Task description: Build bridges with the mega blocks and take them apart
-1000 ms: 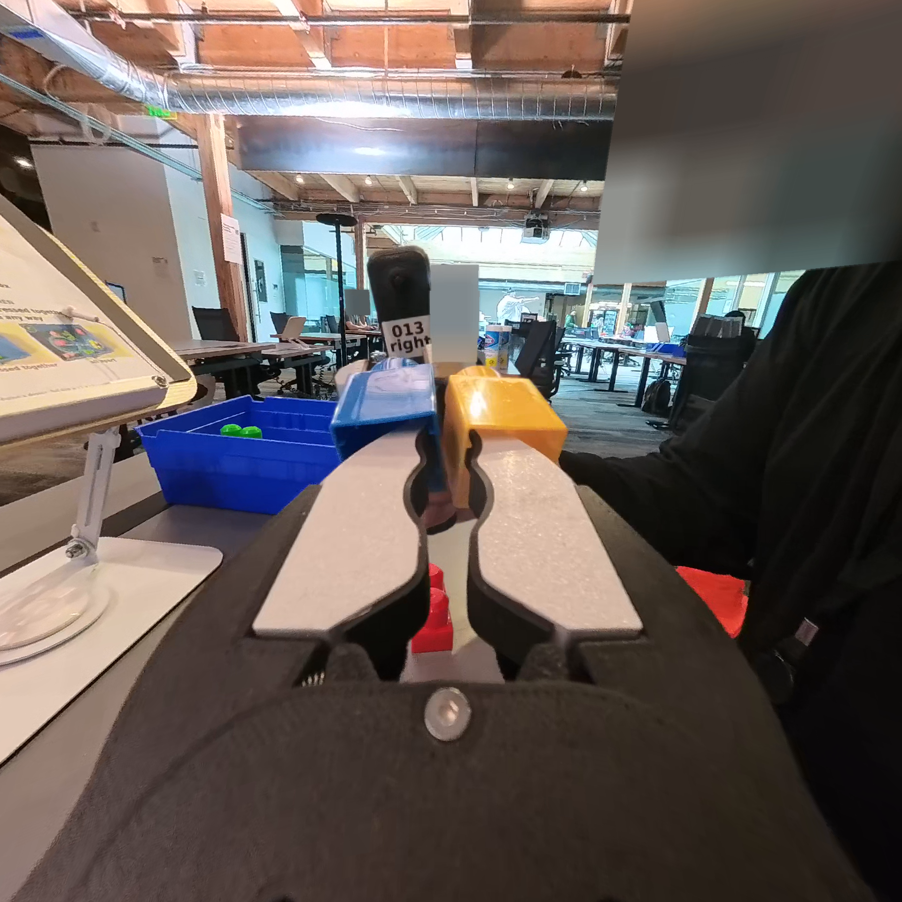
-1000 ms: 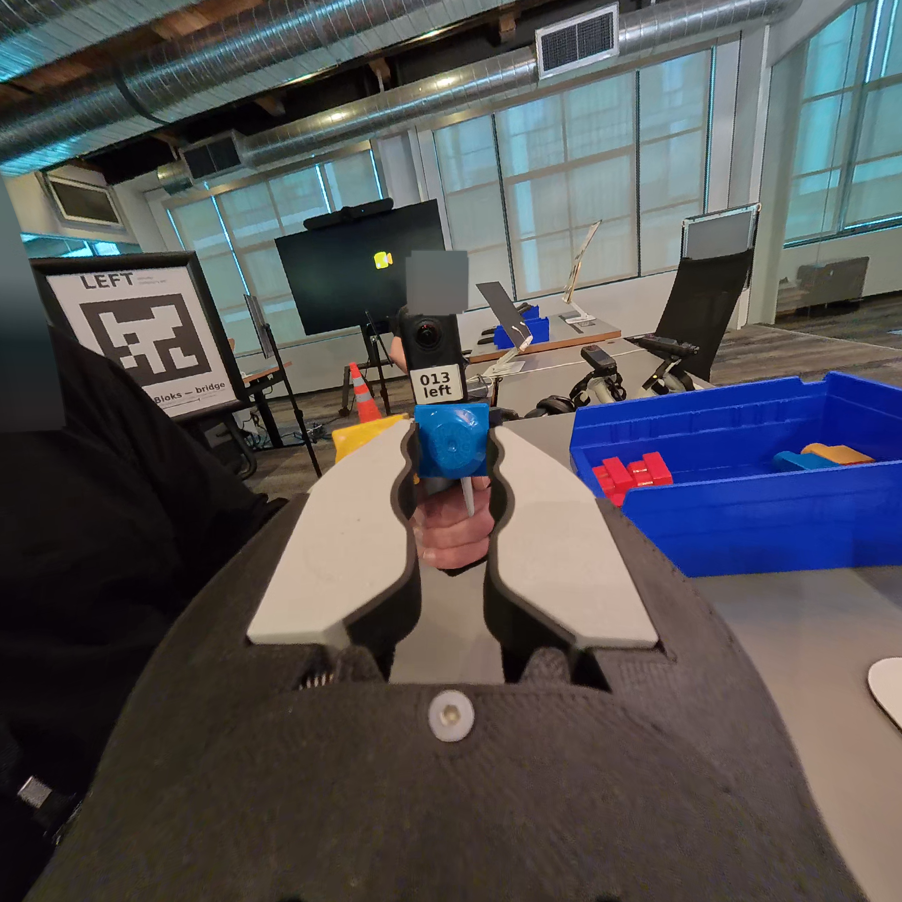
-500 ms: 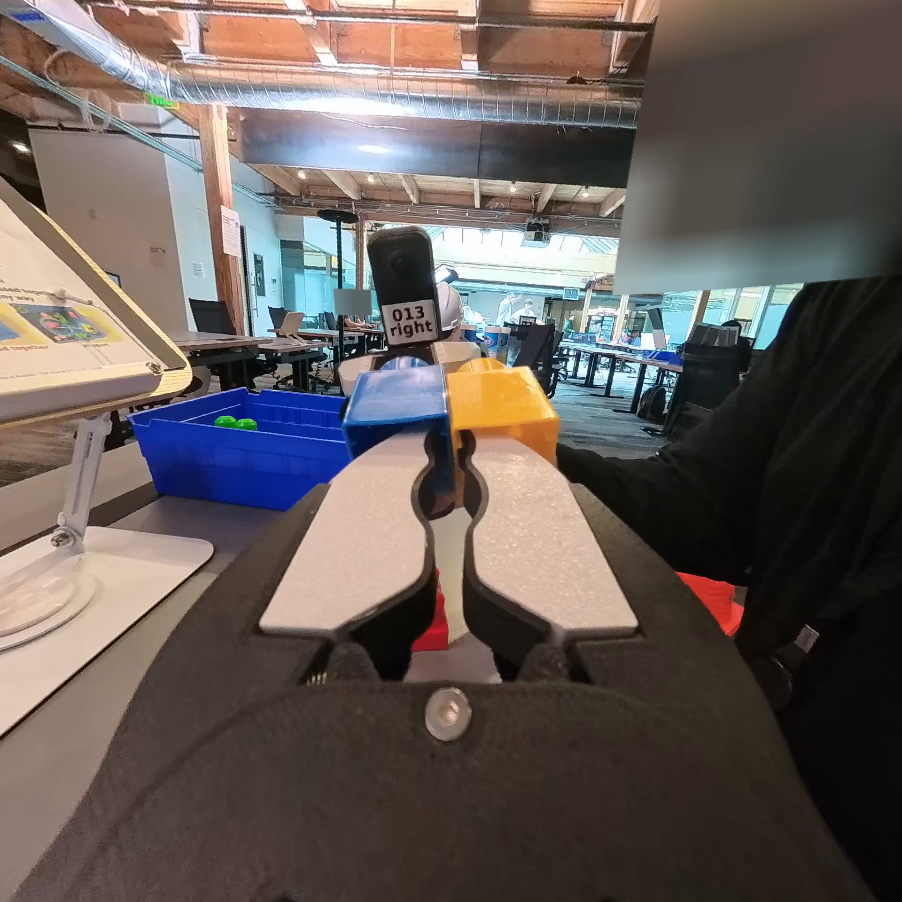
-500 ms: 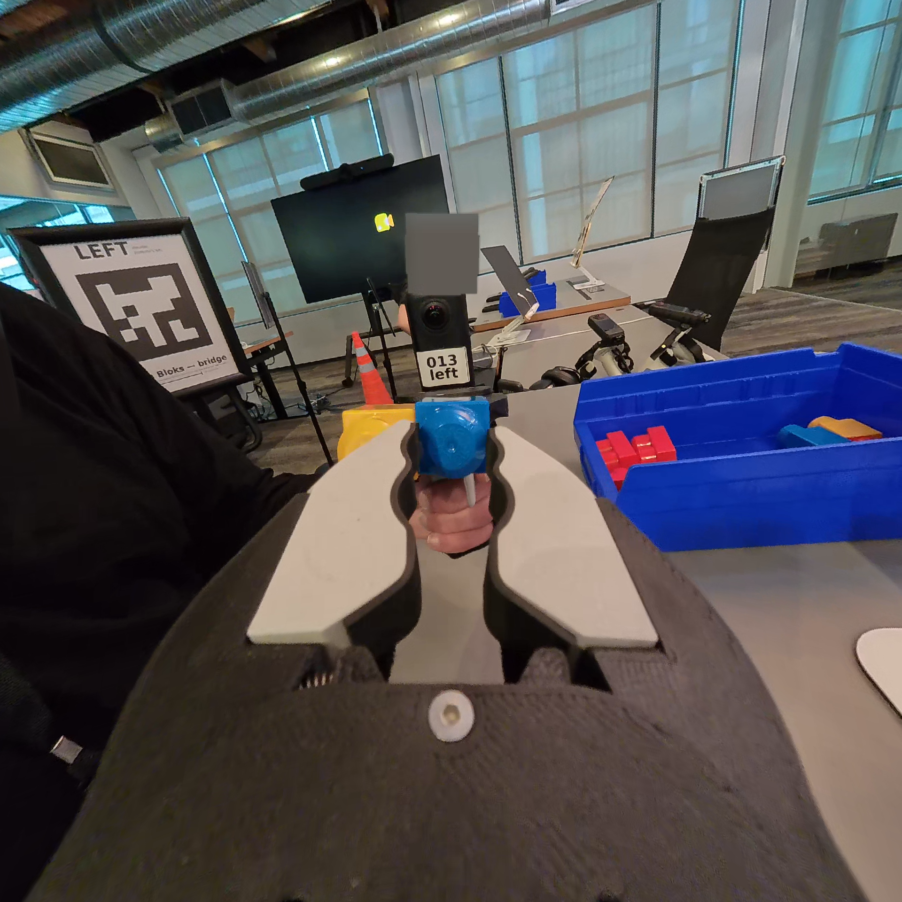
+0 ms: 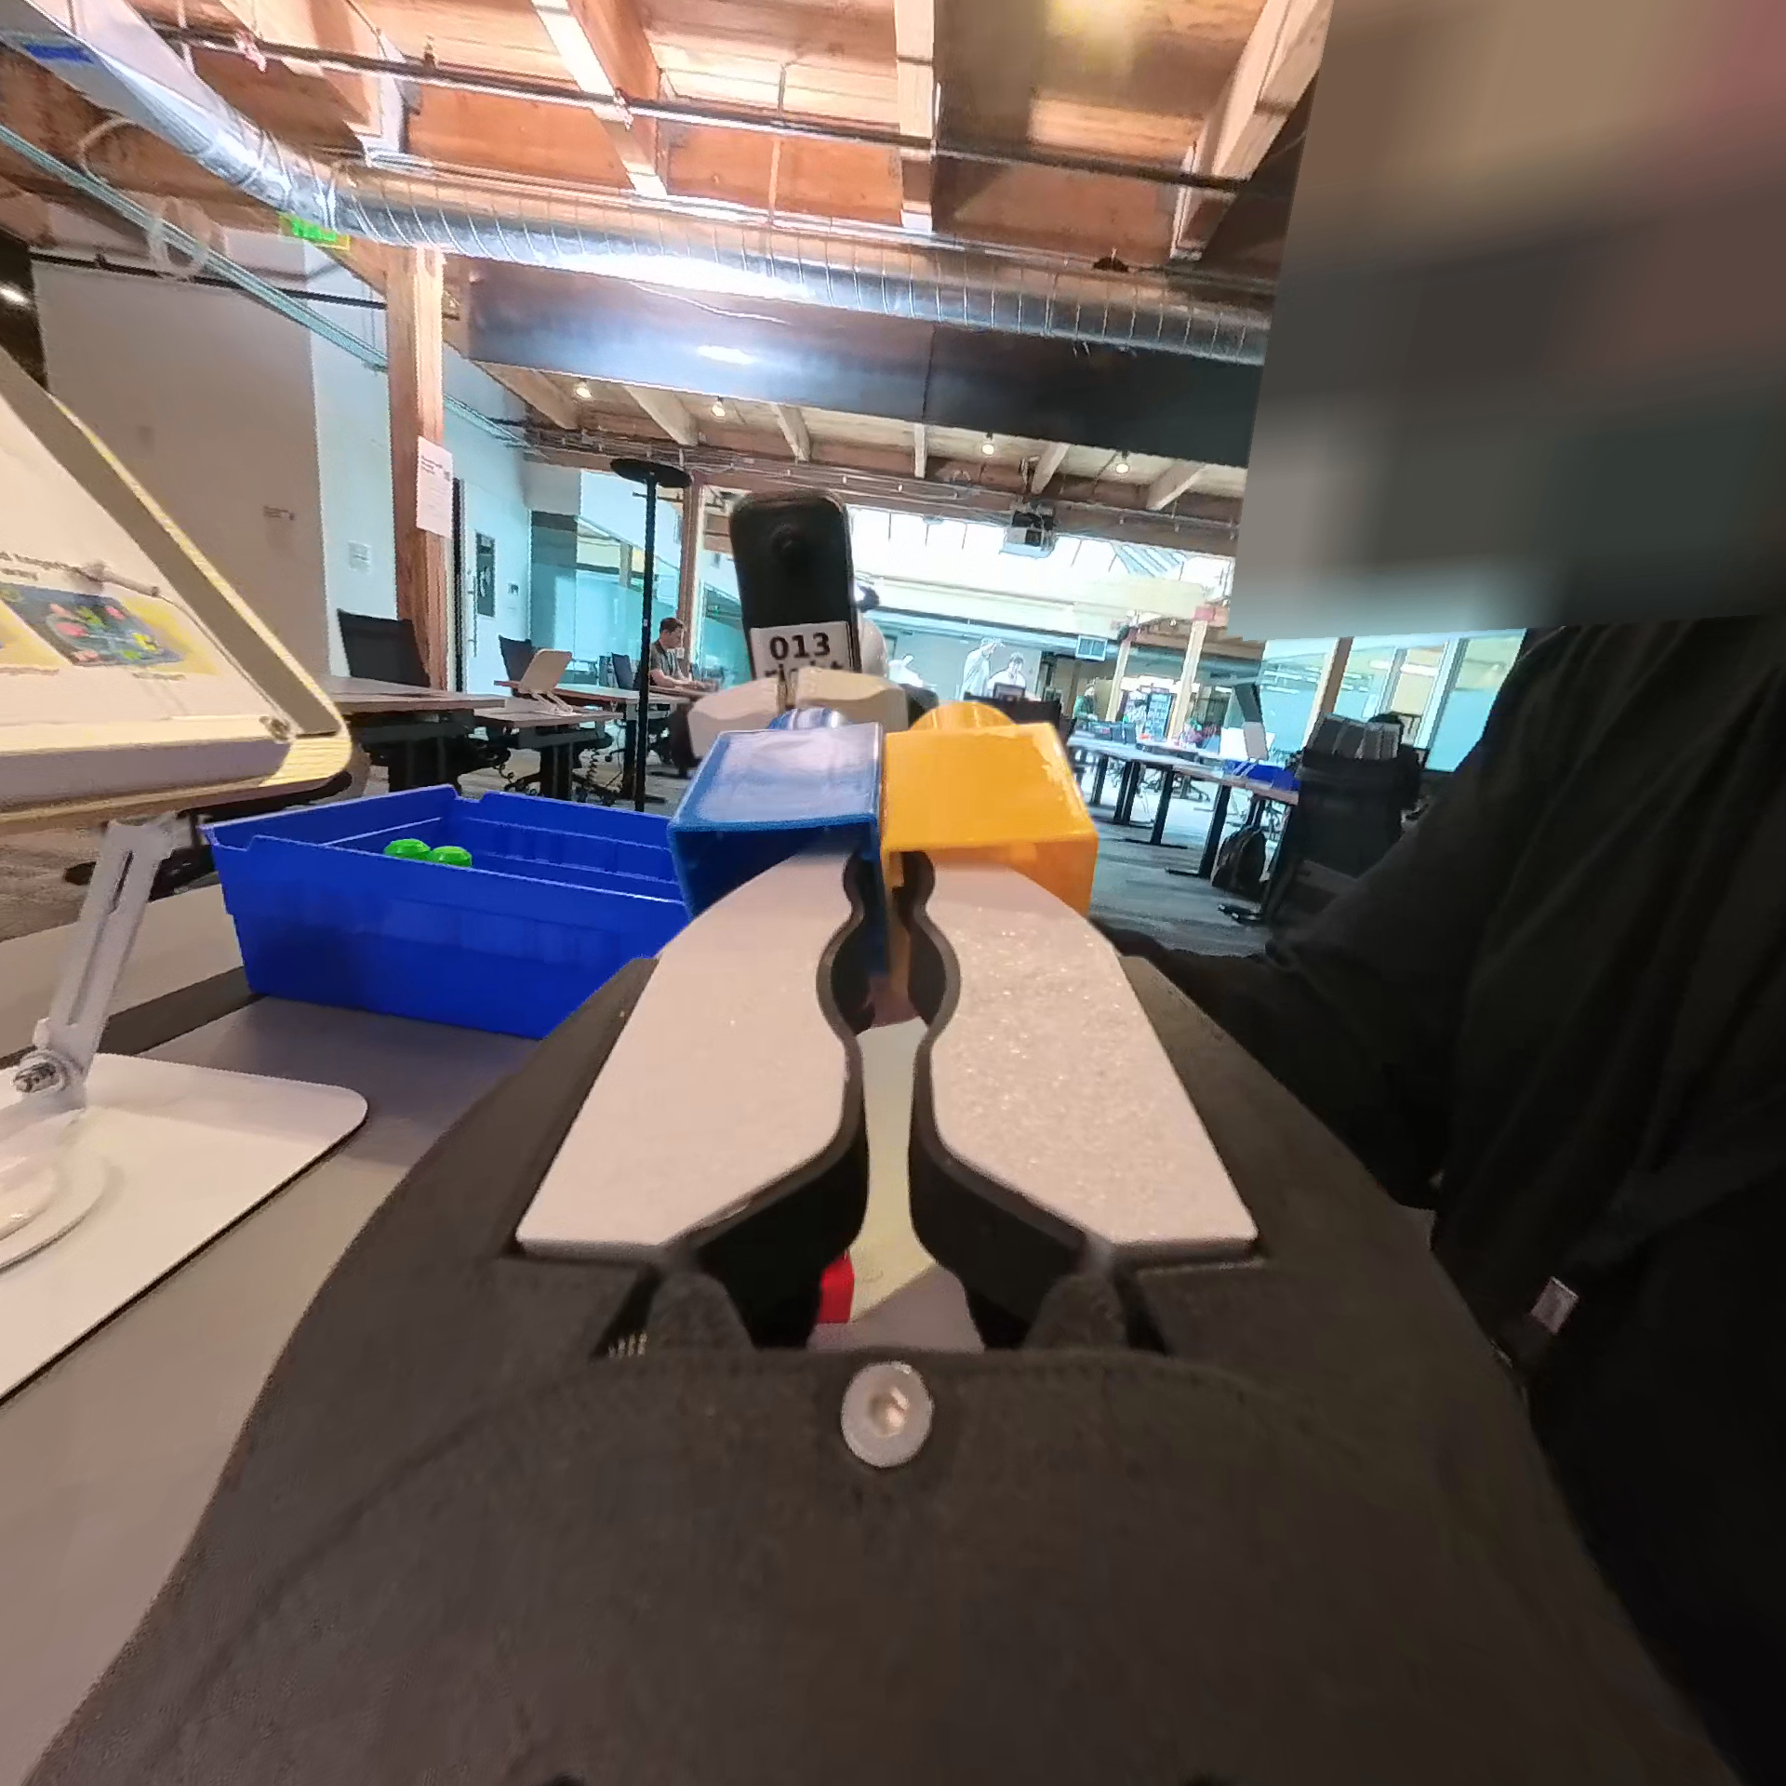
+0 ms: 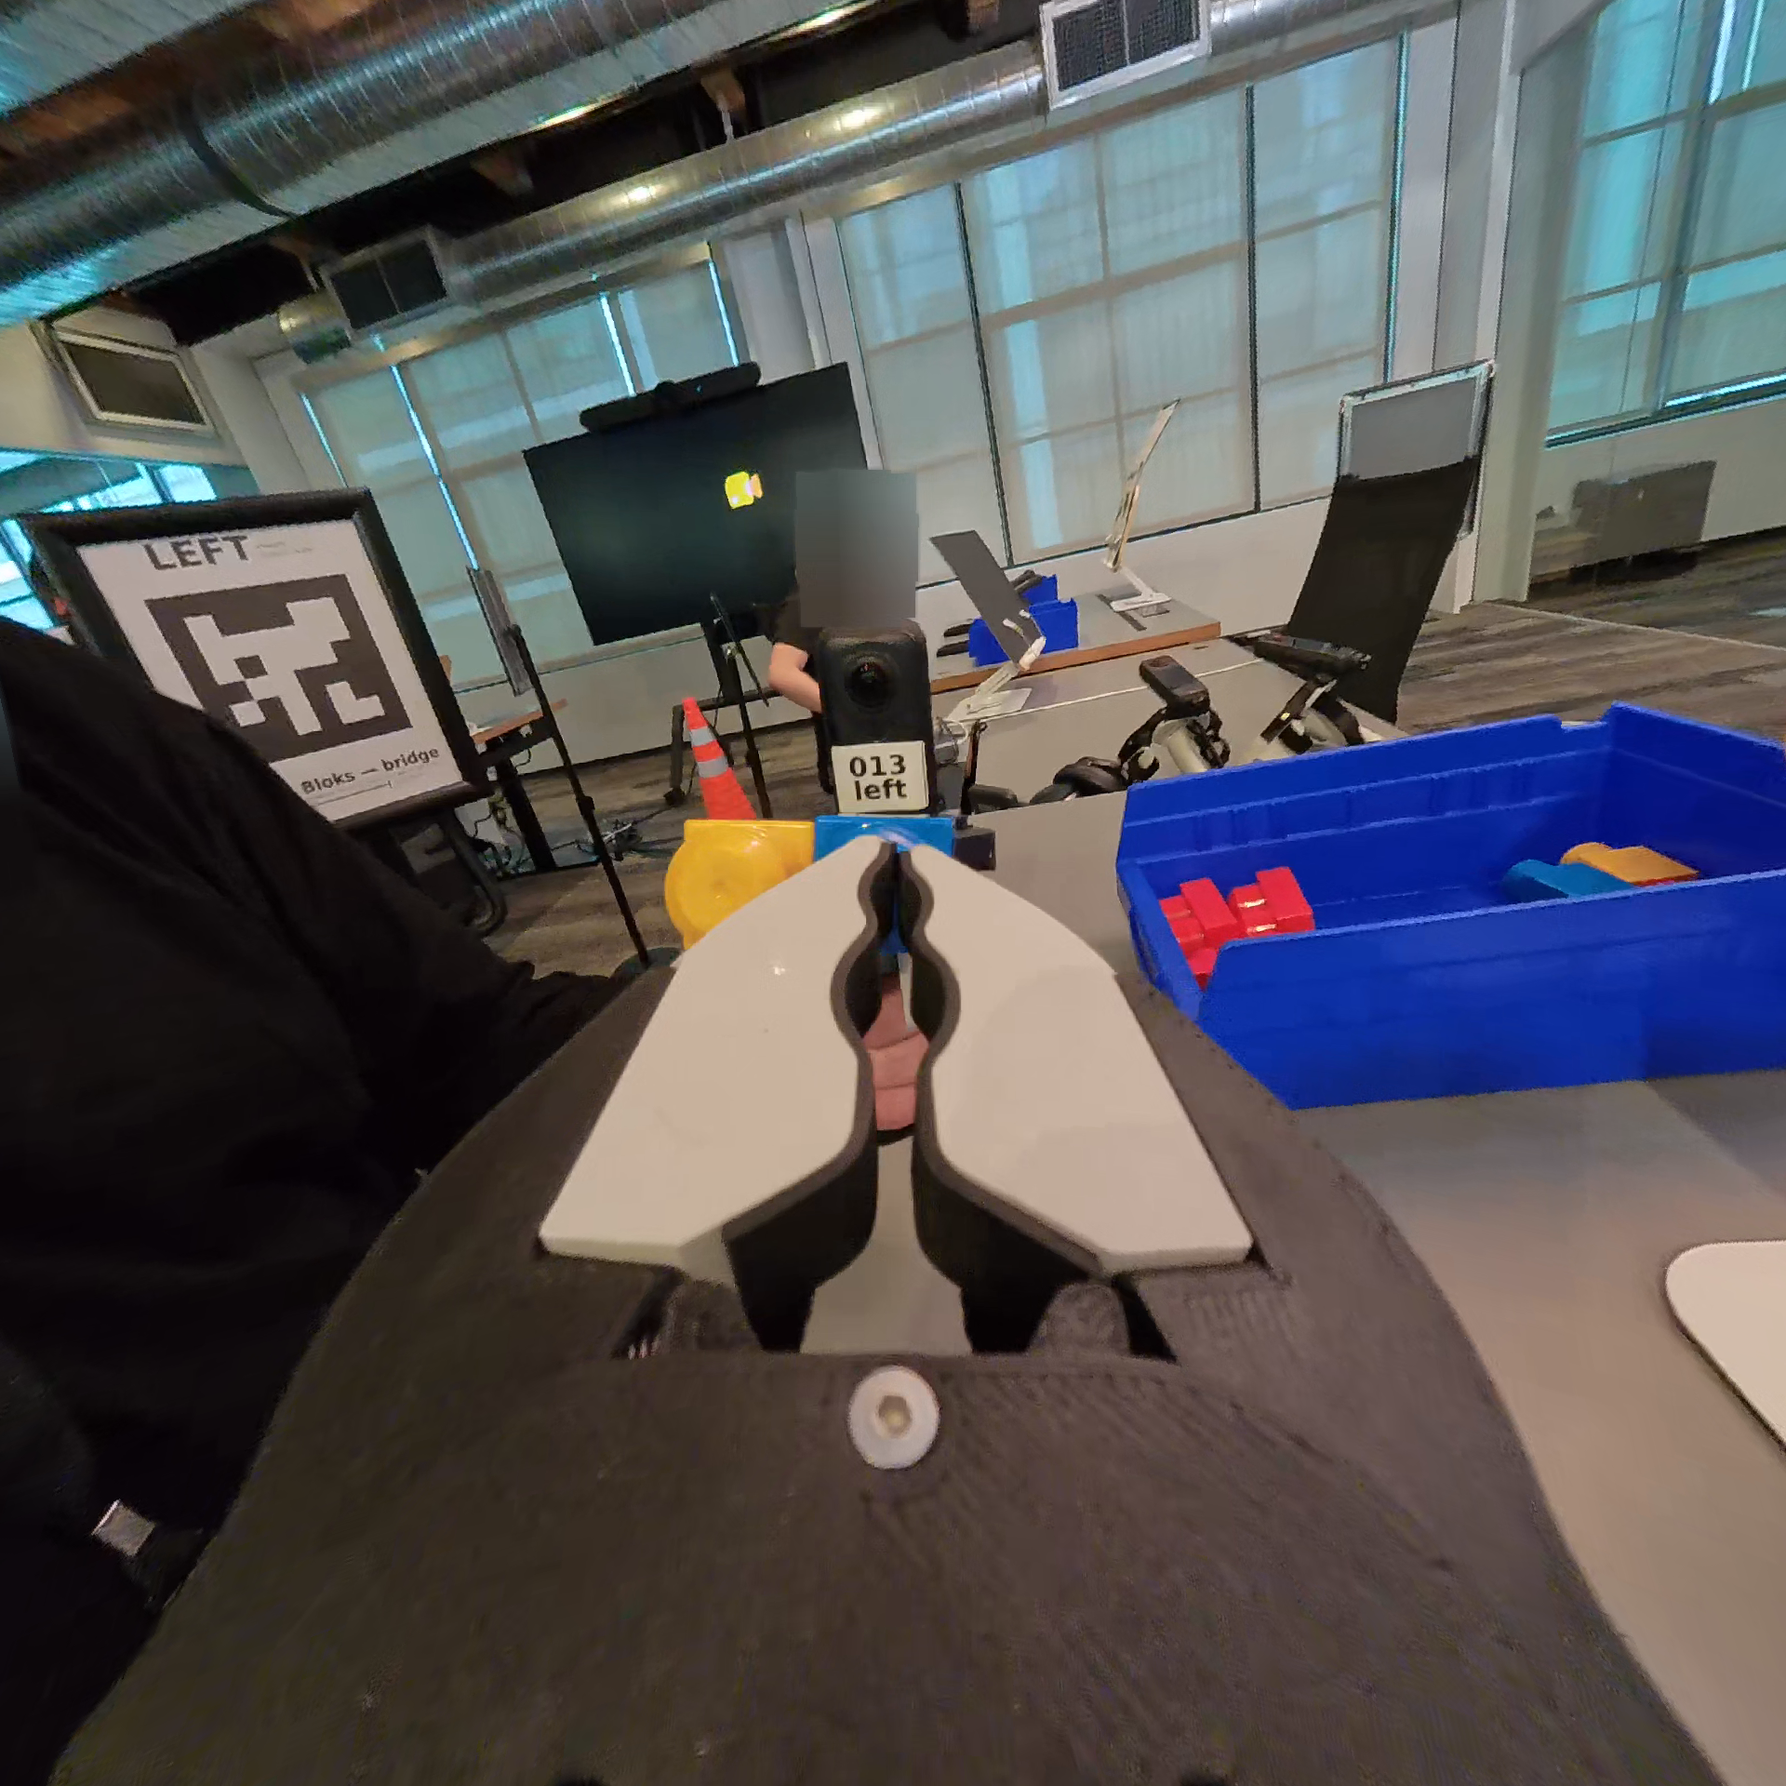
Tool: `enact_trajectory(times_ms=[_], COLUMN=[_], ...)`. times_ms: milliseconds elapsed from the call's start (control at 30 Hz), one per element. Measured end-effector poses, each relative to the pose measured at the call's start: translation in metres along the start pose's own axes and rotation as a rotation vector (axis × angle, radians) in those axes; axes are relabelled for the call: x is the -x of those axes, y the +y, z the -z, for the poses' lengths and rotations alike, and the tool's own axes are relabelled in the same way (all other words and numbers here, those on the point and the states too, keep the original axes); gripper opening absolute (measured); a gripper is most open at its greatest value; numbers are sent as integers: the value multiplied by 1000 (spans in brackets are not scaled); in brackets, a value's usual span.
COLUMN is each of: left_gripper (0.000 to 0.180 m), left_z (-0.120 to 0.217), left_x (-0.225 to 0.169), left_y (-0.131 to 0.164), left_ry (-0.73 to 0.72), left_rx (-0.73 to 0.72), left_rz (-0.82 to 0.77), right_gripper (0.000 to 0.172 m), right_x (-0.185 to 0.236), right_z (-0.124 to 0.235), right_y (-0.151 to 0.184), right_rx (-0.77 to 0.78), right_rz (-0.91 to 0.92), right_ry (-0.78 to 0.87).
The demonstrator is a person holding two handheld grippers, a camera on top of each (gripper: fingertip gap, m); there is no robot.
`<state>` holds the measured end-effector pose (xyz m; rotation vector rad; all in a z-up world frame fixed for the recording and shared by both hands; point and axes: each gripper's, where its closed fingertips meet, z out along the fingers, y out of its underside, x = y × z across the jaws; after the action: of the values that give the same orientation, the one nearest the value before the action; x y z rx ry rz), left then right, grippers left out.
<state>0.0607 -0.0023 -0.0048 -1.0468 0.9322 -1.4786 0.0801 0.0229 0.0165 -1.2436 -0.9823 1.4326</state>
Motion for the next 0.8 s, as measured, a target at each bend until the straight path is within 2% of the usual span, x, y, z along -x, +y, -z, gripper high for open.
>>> enact_trajectory(times_ms=[267, 467, 600, 800], left_gripper=[2, 2, 2, 2], left_z=[-8, 1, 16, 19], left_x=[-2, 3, 9, 13], left_y=[10, 3, -3, -1], left_ry=[13, -6, -30, -25], left_rx=[36, 0, 7, 17], left_rz=[-3, 8, 2, 27], right_gripper=[0, 3, 26, 33], right_x=[3, 5, -3, 0], right_z=[-6, 4, 34, 79], right_y=[4, -2, 25, 91], right_rx=[16, 36, 328, 756], right_rz=[16, 45, 182, 234], right_ry=[5, 29, 173, 158])
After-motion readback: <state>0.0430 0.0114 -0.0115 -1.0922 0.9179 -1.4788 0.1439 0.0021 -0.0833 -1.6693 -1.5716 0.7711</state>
